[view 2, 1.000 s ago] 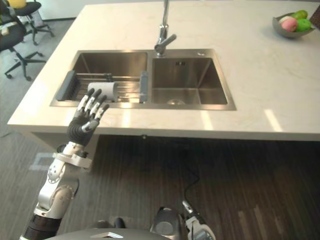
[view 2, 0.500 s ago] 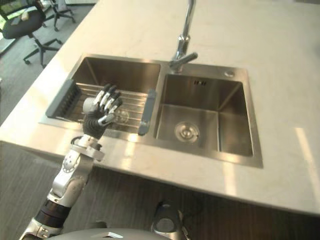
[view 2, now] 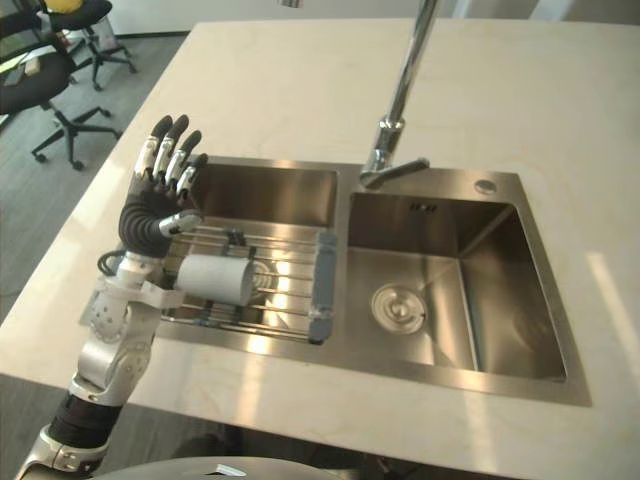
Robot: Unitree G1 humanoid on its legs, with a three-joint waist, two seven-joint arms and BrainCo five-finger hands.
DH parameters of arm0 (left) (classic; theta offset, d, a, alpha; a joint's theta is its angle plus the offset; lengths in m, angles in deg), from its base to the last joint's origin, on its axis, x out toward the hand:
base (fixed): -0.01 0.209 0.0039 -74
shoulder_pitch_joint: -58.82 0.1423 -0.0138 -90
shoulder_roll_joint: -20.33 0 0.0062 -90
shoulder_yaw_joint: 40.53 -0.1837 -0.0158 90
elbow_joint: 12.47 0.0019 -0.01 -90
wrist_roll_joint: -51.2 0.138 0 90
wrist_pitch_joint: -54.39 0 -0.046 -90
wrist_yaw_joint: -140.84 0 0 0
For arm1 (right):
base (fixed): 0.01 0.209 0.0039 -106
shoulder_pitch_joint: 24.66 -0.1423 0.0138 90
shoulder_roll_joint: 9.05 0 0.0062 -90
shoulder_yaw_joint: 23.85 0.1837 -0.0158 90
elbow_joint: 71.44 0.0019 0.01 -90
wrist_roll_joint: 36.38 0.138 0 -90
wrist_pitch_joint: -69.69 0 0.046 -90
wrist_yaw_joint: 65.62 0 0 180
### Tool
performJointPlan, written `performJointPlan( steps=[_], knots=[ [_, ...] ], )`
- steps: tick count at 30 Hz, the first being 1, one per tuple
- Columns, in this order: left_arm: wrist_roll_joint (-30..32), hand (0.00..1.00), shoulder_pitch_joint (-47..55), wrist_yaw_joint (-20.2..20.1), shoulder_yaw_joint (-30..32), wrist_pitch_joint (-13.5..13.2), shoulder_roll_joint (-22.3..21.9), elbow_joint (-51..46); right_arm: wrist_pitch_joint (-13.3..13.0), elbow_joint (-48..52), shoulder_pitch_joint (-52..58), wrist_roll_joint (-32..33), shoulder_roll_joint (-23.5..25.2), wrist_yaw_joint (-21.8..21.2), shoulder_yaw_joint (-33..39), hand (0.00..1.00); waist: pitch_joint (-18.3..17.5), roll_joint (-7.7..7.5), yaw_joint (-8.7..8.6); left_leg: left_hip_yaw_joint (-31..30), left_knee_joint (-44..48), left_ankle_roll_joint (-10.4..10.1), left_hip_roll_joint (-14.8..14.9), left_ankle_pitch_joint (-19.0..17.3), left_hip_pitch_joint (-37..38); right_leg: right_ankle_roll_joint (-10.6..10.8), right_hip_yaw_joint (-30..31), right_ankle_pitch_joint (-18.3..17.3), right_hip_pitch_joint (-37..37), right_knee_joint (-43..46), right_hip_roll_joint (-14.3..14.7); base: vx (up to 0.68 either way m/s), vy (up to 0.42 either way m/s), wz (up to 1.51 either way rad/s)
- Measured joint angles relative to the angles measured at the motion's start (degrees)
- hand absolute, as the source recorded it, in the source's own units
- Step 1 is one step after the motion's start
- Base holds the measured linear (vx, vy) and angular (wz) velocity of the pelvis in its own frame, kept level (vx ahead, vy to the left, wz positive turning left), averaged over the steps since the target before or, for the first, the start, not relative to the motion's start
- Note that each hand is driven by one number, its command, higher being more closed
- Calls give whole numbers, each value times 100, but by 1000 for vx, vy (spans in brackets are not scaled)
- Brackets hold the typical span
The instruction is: Walk over to the sink, pick up the cup, carry it to the dishwasher, place the cup inside the dishwasher, then close the dishwasher door
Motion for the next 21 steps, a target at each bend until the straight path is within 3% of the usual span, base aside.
performJointPlan(
  steps=[4,7,11,17,21],
  knots=[
    [-360,0,249,-95,-26,529,32,-212,12,-11,-5,-49,74,43,48,0,-41,45,50,84,-321,-1,-9,118,130,16,32,81,17,-223,49,-4,26,-12],
    [-77,0,571,-111,-28,690,30,-204,106,-93,-4,-50,75,41,50,0,-52,57,56,236,-549,3,8,205,268,101,172,168,44,-461,135,-63,20,-30],
    [430,0,724,-88,44,700,33,-206,130,-186,46,-55,8,47,38,0,-98,123,71,332,-589,26,37,236,267,130,303,314,41,-669,203,-77,26,-15],
    [1771,0,949,274,844,618,306,270,208,-178,48,-238,-48,60,-12,0,-153,140,61,312,-595,45,60,278,267,90,195,527,232,-1067,277,-46,23,1],
    [2997,0,1156,855,1371,253,650,714,169,-168,47,-307,-44,56,-25,0,-204,64,173,190,-596,26,78,280,218,74,39,560,339,-1219,329,1,-8,17]
  ],
)
